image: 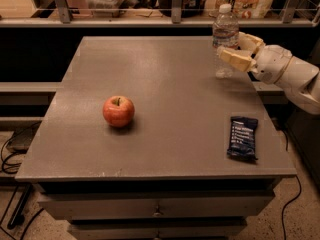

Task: Place water bottle upright

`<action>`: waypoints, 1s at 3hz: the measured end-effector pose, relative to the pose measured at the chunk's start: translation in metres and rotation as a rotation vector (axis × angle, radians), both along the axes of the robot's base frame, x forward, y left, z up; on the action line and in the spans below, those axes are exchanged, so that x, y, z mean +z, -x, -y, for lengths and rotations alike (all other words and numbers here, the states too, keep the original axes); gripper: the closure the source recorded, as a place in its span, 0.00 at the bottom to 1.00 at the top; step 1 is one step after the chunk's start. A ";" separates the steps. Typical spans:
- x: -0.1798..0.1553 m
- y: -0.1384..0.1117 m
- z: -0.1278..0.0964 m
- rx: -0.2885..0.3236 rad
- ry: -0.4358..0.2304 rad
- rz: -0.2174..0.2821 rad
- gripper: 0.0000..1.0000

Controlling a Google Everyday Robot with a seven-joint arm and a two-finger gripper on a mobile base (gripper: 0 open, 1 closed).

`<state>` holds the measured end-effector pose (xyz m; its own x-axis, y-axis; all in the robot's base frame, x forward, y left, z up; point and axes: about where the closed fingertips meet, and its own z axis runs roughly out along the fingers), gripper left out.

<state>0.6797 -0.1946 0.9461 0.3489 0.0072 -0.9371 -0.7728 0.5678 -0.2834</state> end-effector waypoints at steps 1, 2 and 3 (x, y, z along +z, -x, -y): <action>-0.009 0.000 0.001 -0.006 -0.020 -0.011 1.00; -0.018 0.001 0.002 -0.012 -0.038 -0.021 1.00; -0.026 0.003 0.001 -0.014 -0.061 -0.036 0.78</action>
Offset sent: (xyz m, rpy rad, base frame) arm -0.0020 -0.0098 -0.0308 0.0626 0.0373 -0.0326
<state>0.6763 -0.1960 0.9202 0.3151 0.0605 -0.9471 -0.7741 0.5937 -0.2196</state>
